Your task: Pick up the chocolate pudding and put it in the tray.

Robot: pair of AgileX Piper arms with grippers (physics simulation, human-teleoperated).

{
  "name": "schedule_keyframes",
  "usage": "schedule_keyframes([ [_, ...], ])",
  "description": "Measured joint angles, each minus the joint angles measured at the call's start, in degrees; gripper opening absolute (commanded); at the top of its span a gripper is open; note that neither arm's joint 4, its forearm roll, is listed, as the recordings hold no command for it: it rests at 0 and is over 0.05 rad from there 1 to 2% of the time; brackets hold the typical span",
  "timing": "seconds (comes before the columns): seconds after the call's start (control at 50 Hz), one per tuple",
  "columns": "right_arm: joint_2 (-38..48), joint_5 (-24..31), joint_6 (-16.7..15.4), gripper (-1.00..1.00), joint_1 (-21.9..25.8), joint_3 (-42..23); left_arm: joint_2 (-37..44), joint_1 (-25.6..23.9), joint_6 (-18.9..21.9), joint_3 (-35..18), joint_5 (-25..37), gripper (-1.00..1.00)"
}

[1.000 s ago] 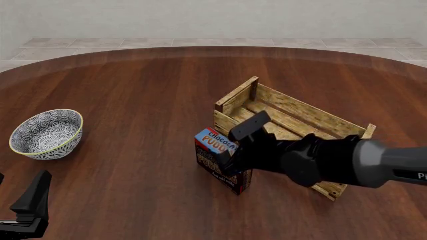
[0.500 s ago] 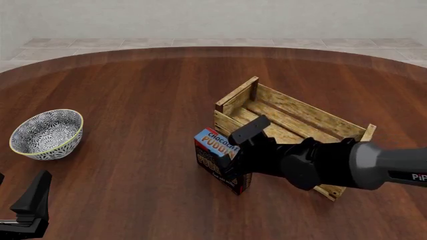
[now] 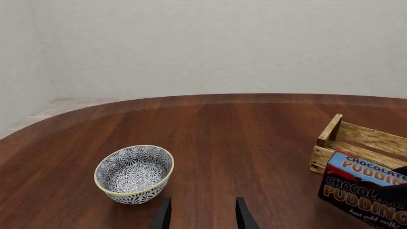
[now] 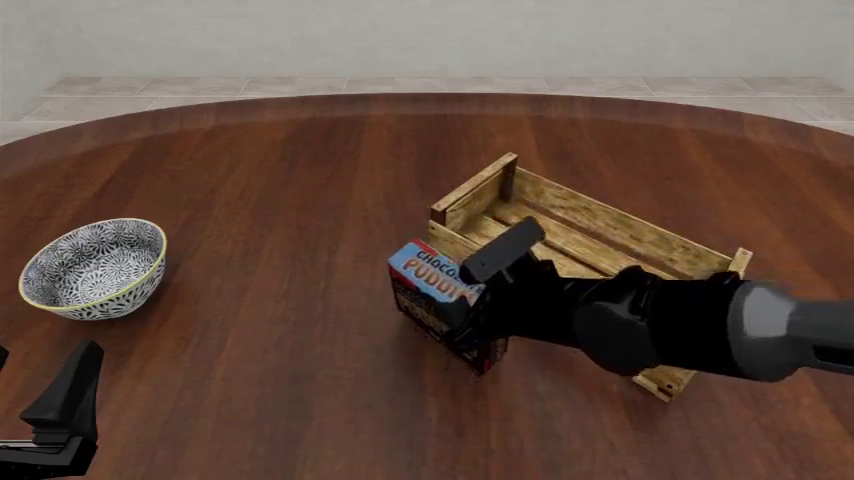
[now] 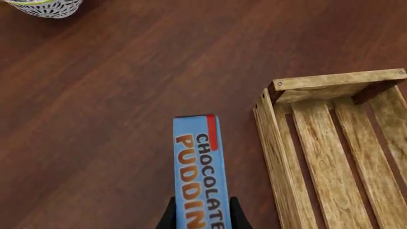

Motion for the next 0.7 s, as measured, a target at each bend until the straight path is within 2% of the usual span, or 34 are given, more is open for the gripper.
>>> schedule_keyframes([
  [0.3, -11.28, 7.12, -5.11, -1.00, -0.92, -3.57, 0.00, 0.00, 0.00, 0.00, 0.00, 1.00],
  [0.7, -22.02, 16.14, -12.54, -1.00, -7.75, -10.16, 0.00, 0.00, 0.00, 0.00, 0.00, 1.00],
])
